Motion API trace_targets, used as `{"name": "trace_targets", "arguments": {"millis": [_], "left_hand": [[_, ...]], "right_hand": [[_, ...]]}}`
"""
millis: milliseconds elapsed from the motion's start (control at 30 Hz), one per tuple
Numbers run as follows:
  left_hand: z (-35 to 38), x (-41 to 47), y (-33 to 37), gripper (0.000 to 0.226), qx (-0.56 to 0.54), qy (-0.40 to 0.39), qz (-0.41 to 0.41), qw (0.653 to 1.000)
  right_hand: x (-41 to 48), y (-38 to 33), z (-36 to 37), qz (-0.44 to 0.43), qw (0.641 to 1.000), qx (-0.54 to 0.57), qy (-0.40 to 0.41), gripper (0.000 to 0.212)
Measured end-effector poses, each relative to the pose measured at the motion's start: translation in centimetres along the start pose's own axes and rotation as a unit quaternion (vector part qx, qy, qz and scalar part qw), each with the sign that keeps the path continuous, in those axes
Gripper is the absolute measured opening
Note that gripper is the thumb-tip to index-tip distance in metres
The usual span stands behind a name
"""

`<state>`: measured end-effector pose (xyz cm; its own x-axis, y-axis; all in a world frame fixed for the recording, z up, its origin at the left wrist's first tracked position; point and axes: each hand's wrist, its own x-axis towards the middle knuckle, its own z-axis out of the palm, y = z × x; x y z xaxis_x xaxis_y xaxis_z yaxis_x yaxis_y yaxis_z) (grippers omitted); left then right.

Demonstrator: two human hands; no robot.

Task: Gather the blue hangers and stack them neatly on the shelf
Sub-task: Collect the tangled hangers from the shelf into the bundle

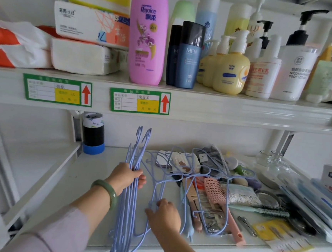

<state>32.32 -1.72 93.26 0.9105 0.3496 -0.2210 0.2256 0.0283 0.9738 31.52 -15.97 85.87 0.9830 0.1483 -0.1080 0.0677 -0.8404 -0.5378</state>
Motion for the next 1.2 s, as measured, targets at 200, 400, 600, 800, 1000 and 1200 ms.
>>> {"name": "trace_targets", "arguments": {"millis": [200, 400, 600, 800, 1000, 1200], "left_hand": [[-0.7, -0.4, 1.1, 0.011, 0.031, 0.006, 0.013, 0.999], [-3.3, -0.7, 4.3, 0.024, 0.050, 0.023, 0.053, 0.997], [-2.7, 0.1, 2.6, 0.014, 0.008, 0.026, 0.021, 0.999], [-1.0, 0.8, -0.1, 0.019, 0.011, 0.039, 0.019, 0.999], [-0.6, 0.7, -0.3, 0.009, -0.009, 0.003, 0.019, 1.000], [-0.8, 0.7, -0.4, 0.006, 0.012, 0.027, 0.020, 0.999]], "right_hand": [[0.4, -0.6, 0.8, 0.038, 0.999, -0.027, -0.005, 0.036], [1.3, 0.3, -0.4, 0.098, 0.993, 0.053, 0.047, 0.031], [0.7, -1.5, -0.3, -0.007, 0.985, 0.134, 0.112, 0.026], [-1.8, -3.9, 0.7, -0.121, 0.975, 0.145, 0.113, 0.025], [-2.5, -3.7, 1.2, -0.157, 0.967, 0.166, 0.112, 0.025], [-0.5, -1.2, -0.3, -0.053, 0.983, 0.124, 0.123, 0.022]]}}
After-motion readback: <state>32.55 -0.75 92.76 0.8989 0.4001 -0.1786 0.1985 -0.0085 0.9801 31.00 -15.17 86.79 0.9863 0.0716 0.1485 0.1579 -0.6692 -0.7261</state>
